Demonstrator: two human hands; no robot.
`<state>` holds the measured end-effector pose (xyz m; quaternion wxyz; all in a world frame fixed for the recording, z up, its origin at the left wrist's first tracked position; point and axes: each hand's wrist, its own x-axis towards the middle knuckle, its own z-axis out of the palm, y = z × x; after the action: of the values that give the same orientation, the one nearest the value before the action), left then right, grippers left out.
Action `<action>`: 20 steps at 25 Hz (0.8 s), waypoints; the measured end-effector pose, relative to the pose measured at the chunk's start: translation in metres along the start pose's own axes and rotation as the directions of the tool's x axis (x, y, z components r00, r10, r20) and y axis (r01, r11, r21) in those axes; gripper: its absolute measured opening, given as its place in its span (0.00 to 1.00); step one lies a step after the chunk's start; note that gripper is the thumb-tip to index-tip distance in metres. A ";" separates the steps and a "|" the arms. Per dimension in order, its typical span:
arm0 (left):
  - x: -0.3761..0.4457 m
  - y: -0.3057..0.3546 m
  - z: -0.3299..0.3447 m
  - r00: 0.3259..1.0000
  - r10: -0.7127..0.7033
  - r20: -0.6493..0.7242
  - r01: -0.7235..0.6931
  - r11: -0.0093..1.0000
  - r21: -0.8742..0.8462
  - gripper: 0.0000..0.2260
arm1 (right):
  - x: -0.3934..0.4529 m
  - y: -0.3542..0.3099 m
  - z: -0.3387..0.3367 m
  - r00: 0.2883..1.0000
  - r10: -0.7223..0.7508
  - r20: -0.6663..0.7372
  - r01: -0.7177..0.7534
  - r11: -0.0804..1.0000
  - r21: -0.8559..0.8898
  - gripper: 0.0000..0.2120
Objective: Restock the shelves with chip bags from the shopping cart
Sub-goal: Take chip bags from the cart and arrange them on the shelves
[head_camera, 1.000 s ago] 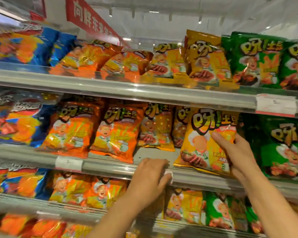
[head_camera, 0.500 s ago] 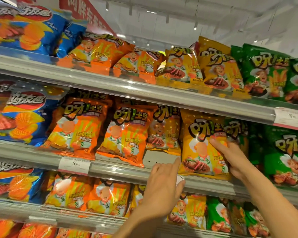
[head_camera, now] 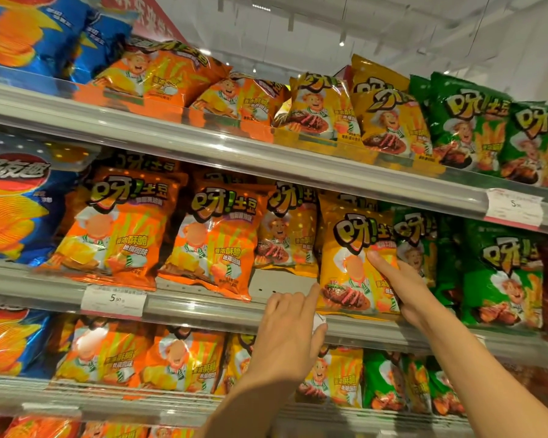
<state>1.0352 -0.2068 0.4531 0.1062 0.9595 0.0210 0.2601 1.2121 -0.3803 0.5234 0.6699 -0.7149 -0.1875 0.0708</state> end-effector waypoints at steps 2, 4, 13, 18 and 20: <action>0.001 0.000 0.001 1.000 -0.002 -0.007 0.002 1.000 0.019 0.28 | -0.001 0.000 0.000 1.000 0.002 -0.002 -0.002 1.000 0.011 0.25; 0.002 0.001 0.003 1.000 0.001 -0.029 0.000 1.000 0.019 0.29 | -0.002 -0.001 0.001 1.000 -0.004 0.001 0.004 1.000 0.022 0.24; -0.027 -0.037 -0.001 0.936 0.025 -0.351 -0.028 1.000 -0.003 0.28 | -0.007 -0.016 0.098 0.991 -0.105 0.087 0.100 0.993 0.063 0.15; -0.039 -0.049 0.001 0.953 0.074 -0.292 -0.042 0.992 0.115 0.26 | -0.002 -0.011 0.119 0.987 -0.048 0.154 0.033 0.995 0.096 0.16; -0.038 -0.048 0.000 0.946 0.057 -0.318 -0.021 0.993 0.115 0.25 | -0.001 -0.013 0.113 0.983 -0.010 0.183 0.000 0.999 0.053 0.20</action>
<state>1.0032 -0.1635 0.4244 0.0432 0.9090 0.0333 0.4131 1.1691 -0.2747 0.5254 0.6687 -0.6869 -0.2480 0.1396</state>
